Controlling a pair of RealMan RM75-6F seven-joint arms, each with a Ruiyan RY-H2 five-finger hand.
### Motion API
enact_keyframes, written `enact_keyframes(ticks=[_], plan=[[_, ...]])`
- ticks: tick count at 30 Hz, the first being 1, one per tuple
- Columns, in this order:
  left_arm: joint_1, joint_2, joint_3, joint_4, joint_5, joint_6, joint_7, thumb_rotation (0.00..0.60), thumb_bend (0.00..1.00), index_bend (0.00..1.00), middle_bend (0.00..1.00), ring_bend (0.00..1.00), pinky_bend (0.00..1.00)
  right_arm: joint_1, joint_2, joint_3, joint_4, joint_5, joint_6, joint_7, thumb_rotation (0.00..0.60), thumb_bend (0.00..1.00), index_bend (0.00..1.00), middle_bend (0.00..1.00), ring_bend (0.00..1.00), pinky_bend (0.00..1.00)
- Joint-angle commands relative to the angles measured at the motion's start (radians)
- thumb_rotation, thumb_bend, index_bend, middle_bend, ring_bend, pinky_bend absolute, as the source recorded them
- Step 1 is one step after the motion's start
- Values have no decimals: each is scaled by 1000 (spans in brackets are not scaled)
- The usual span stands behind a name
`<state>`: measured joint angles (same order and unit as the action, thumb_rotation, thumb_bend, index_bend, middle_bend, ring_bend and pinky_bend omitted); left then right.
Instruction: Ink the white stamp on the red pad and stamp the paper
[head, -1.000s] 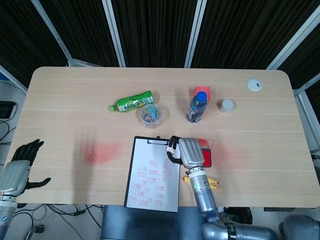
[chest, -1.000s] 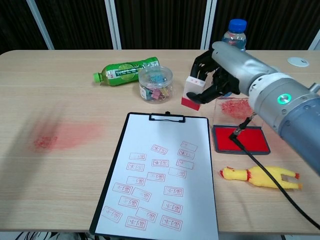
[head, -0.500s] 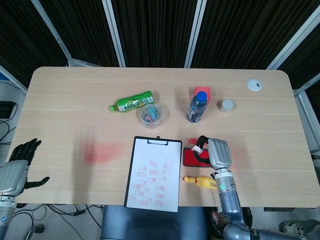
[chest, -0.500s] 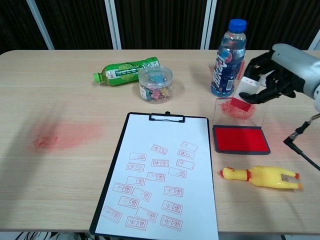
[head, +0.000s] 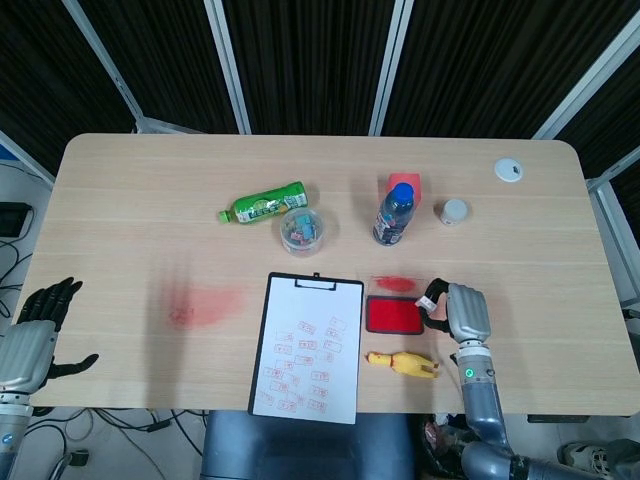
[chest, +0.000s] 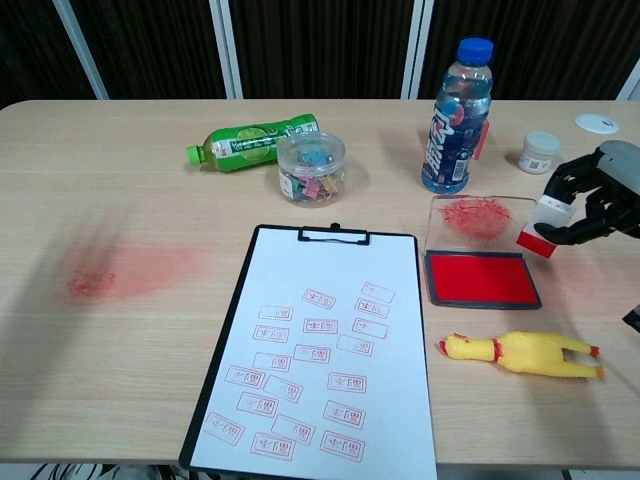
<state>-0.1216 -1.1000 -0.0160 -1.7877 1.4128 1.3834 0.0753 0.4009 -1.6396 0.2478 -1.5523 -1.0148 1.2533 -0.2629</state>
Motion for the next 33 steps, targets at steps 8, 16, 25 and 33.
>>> enact_keyframes(ticks=[8,16,25,33], plan=[[-1,-2,-1,2,4,0,4,600,8,0,0,0,0,-17,1,-8,84,9,-33,58,600,671,899,717,709,865],[1,-3,1,4,11,4,8,600,8,0,0,0,0,-27,8,-14,108,7,-49,80,600,614,899,700,699,826],[3,-4,2,3,13,6,16,600,8,0,0,0,0,-30,13,-18,118,17,-72,82,600,555,899,670,672,787],[3,-5,2,3,12,6,20,600,8,0,0,0,0,-35,9,-21,130,28,-83,82,600,533,898,666,665,784]])
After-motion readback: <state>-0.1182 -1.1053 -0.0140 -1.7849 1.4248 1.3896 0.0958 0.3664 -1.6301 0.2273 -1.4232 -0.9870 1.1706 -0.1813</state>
